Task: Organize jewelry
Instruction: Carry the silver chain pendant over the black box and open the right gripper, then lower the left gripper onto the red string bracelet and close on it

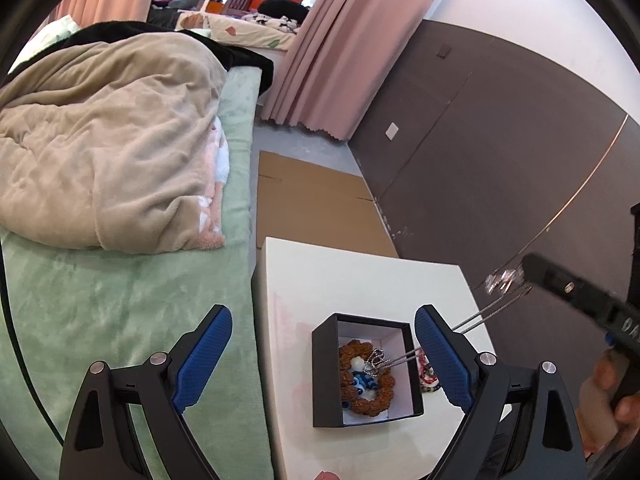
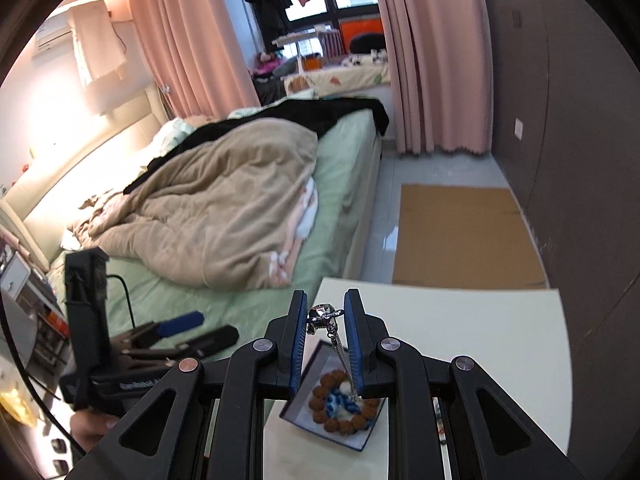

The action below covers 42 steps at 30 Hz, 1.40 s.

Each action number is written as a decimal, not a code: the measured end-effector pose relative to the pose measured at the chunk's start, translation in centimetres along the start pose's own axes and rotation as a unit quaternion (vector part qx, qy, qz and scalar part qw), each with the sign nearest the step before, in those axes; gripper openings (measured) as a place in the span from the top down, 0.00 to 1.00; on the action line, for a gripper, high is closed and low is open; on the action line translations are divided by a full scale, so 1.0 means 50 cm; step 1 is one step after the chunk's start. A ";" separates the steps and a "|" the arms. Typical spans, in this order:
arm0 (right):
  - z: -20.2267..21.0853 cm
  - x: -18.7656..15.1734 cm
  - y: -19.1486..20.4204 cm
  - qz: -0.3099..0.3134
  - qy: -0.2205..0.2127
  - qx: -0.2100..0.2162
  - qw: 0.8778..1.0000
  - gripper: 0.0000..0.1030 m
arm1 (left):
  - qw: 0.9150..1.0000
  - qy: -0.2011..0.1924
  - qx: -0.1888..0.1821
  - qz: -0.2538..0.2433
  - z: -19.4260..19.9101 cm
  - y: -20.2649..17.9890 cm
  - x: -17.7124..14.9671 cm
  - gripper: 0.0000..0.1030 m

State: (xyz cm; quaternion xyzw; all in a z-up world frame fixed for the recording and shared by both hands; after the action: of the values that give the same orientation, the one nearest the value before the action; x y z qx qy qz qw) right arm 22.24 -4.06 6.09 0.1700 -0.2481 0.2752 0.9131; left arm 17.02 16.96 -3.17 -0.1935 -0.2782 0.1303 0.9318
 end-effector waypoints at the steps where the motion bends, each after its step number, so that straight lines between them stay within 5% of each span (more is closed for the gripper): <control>1: -0.010 -0.004 -0.007 -0.002 0.009 0.000 1.000 0.80 | 1.000 0.001 0.002 0.000 -0.003 0.000 0.000 0.10; 5: -0.031 -0.032 -0.047 -0.013 0.023 0.011 1.000 0.39 | 1.000 0.008 0.009 -0.004 -0.017 -0.005 -0.004 0.10; 6: -0.027 -0.038 -0.056 -0.015 0.019 0.013 1.000 0.38 | 1.000 0.009 0.011 -0.006 -0.021 -0.010 -0.005 0.10; 14: -0.029 -0.113 -0.216 -0.083 0.008 0.028 0.996 0.37 | 0.998 0.024 0.030 -0.042 -0.063 -0.078 -0.014 0.10; 22: -0.033 -0.165 -0.354 -0.163 0.040 0.065 0.984 0.37 | 0.993 0.072 0.043 -0.086 -0.133 -0.187 -0.024 0.11; 31: -0.025 -0.224 -0.426 -0.201 0.072 0.099 0.972 0.37 | 0.983 0.144 0.053 -0.098 -0.212 -0.279 -0.042 0.38; 35: -0.020 -0.241 -0.452 -0.218 0.077 0.132 0.964 0.37 | 0.979 0.160 0.068 -0.104 -0.235 -0.312 -0.047 0.45; 42: -0.012 -0.260 -0.491 -0.250 0.081 0.126 0.956 0.37 | 0.968 0.198 0.104 -0.117 -0.293 -0.361 -0.058 0.55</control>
State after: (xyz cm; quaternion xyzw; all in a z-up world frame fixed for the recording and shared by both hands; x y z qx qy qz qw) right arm 27.42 -28.65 -5.76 0.3177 -0.0857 0.0799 0.9409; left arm 25.44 -4.37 -8.02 -0.0835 -0.0937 0.0078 0.9921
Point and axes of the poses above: each gripper's, at about its wrist camera, not at the fingertips, and z roughly against the way its jaws point, y to its left, x to its top, the point moved 1 cm from there along -z, roughly the way its jaws point, and after that the axes turned 12 degrees about y, right-handed, at the moved point
